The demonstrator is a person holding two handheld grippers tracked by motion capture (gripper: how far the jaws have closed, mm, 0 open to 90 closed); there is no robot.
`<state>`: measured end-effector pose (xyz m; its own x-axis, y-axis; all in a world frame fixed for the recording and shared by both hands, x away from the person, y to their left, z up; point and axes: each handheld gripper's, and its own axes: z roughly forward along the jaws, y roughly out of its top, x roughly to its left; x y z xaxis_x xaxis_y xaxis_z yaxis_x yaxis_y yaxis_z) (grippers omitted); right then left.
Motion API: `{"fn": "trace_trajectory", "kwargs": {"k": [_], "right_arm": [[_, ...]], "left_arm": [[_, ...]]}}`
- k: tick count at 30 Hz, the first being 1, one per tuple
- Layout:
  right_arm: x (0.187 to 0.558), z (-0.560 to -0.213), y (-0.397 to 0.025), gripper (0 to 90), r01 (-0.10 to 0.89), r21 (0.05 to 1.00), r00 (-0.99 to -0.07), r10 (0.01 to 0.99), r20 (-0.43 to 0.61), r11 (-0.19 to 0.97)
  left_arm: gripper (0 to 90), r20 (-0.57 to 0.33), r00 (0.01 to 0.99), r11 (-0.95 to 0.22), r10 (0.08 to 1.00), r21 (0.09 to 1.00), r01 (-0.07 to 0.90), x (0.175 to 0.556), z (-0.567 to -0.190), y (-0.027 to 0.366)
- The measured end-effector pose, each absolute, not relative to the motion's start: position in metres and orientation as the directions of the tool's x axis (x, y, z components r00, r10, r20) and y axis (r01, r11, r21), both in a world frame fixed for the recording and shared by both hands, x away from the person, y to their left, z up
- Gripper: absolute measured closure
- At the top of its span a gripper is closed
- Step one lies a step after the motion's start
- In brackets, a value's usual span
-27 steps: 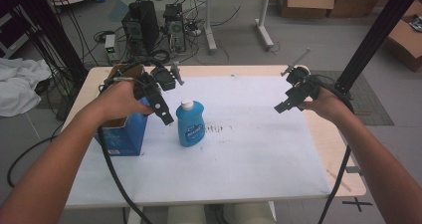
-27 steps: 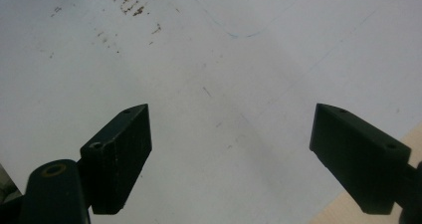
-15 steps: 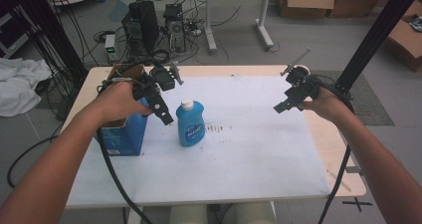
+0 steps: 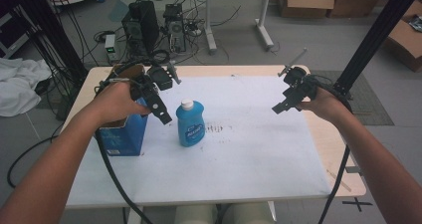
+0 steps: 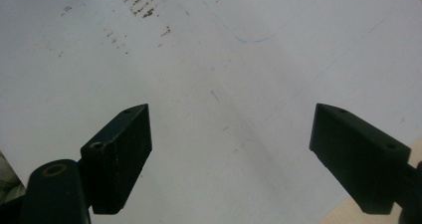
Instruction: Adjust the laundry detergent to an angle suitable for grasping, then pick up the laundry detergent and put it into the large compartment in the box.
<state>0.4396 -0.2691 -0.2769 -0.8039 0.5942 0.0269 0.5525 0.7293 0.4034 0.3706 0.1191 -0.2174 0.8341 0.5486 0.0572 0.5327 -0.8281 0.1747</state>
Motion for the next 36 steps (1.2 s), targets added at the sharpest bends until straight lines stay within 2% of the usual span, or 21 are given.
{"fn": "trace_trajectory", "kwargs": {"k": [22, 36], "right_arm": [[0.436, -0.272, -0.267, 16.9, 0.540, 0.421, -0.807, 0.590, 0.016, 0.728], [0.437, -0.273, -0.268, 16.9, 0.537, 0.424, -0.810, 0.586, 0.018, 0.729]], "left_arm": [[19.0, 0.080, 0.827, -0.825, 0.556, 0.179, 0.537, 0.363, -0.213, 0.117], [18.3, 0.082, 0.817, -0.809, 0.571, 0.224, 0.543, 0.371, -0.197, 0.101]]}}
